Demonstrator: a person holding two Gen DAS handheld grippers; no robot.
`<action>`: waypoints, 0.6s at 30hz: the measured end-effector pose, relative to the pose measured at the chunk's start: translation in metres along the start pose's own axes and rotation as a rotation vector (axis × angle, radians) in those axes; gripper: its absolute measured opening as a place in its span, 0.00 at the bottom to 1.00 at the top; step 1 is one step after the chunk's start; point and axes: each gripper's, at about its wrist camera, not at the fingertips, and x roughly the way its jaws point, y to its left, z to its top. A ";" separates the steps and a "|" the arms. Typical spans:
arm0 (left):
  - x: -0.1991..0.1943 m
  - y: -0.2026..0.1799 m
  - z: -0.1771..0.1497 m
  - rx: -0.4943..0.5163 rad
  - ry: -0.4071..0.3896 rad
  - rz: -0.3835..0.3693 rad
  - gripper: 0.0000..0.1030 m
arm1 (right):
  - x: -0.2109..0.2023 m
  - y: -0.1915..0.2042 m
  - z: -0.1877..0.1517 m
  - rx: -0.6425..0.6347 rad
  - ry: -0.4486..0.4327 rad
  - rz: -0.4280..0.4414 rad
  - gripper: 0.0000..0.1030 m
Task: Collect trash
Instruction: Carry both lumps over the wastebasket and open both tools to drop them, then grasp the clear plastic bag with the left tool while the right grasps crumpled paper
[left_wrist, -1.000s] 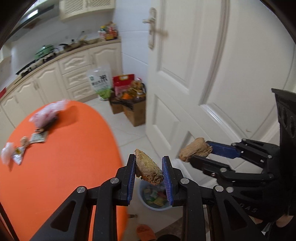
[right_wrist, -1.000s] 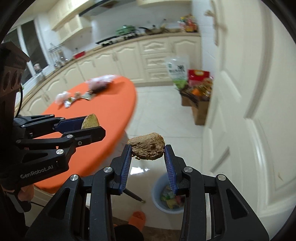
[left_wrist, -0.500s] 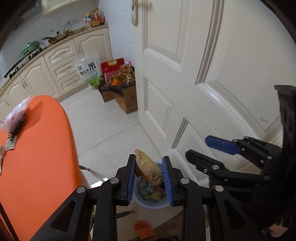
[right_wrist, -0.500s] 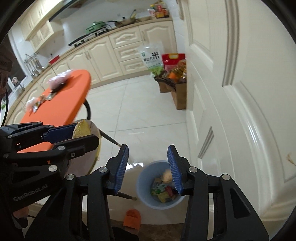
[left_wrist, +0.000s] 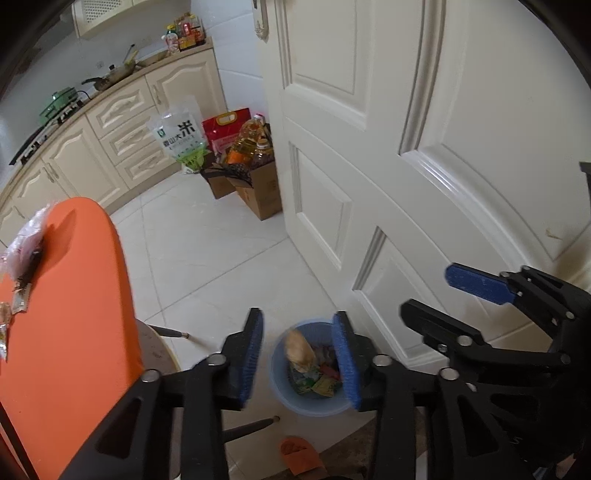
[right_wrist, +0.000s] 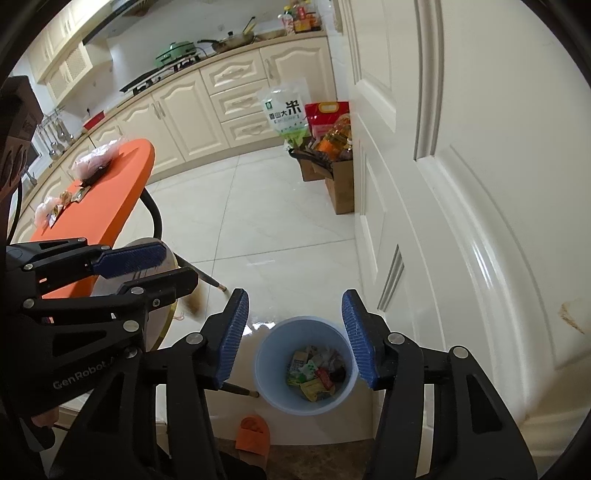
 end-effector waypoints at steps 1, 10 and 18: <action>-0.002 0.000 -0.002 0.002 -0.004 0.011 0.48 | -0.002 -0.001 0.000 0.001 -0.003 -0.002 0.49; -0.036 0.007 -0.018 -0.019 -0.068 0.039 0.57 | -0.032 0.013 0.004 -0.011 -0.044 0.015 0.54; -0.100 0.051 -0.048 -0.072 -0.180 0.097 0.68 | -0.067 0.067 0.021 -0.078 -0.116 0.051 0.60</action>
